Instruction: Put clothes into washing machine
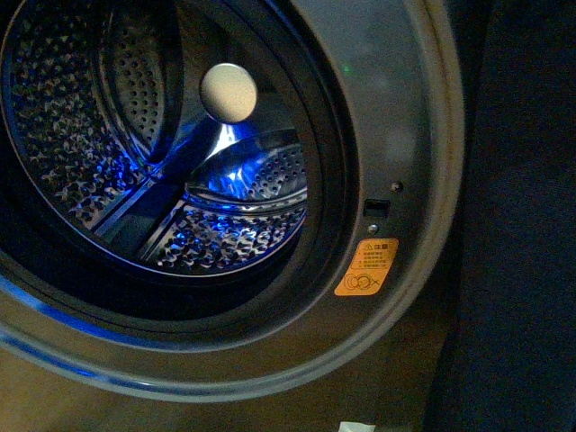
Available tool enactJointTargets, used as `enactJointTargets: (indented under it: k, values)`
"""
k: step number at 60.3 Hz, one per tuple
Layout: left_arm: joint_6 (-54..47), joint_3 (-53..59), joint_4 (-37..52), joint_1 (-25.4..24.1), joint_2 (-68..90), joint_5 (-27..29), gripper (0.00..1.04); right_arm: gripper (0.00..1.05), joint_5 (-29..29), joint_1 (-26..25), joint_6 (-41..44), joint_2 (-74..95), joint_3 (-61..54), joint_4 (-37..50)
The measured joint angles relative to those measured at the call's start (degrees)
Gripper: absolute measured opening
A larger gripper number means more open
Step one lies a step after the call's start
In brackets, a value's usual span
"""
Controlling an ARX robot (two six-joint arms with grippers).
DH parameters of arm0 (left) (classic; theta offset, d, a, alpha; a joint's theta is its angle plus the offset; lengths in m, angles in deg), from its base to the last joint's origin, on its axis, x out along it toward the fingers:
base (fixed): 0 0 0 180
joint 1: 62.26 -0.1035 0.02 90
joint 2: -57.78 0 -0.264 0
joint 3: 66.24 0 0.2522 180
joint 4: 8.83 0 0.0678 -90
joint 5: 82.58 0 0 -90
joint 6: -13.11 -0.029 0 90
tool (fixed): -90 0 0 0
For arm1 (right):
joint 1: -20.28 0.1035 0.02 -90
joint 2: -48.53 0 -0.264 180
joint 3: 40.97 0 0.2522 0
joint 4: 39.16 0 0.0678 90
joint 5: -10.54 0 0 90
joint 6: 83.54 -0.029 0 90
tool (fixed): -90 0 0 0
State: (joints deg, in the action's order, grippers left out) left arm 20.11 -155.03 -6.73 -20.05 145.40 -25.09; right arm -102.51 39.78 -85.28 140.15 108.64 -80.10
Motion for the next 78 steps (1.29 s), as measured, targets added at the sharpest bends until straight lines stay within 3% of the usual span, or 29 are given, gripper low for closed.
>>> enactJointTargets:
  k: [15,27,32,38,56,71,78]
  values:
    - [0.6,-0.3,1.9,4.4,0.0,3.5,0.98,0.03,0.0,0.0,0.0,0.0,0.0,0.0]
    - [-0.2,-3.5,0.1,6.6,1.9,12.5,0.97,0.03,0.0,0.0,0.0,0.0,0.0,0.0]
    - [-1.3,-4.6,-1.2,6.8,2.9,17.2,0.85,0.03,0.0,0.0,0.0,0.0,0.0,0.0]
    - [-2.9,-4.9,-1.5,6.8,3.8,23.5,0.62,0.03,0.0,0.0,0.0,0.0,0.0,0.0]
    - [-3.9,-1.9,0.5,6.4,1.1,24.4,0.07,0.03,0.0,0.0,0.0,0.0,0.0,0.0]
    - [-3.5,5.1,3.5,4.5,-5.4,21.8,0.05,0.04,0.0,0.0,0.0,0.0,0.0,0.0]
    - [-2.9,9.0,4.5,2.0,-8.9,20.7,0.05,0.26,0.0,0.0,0.0,0.0,0.0,0.0]
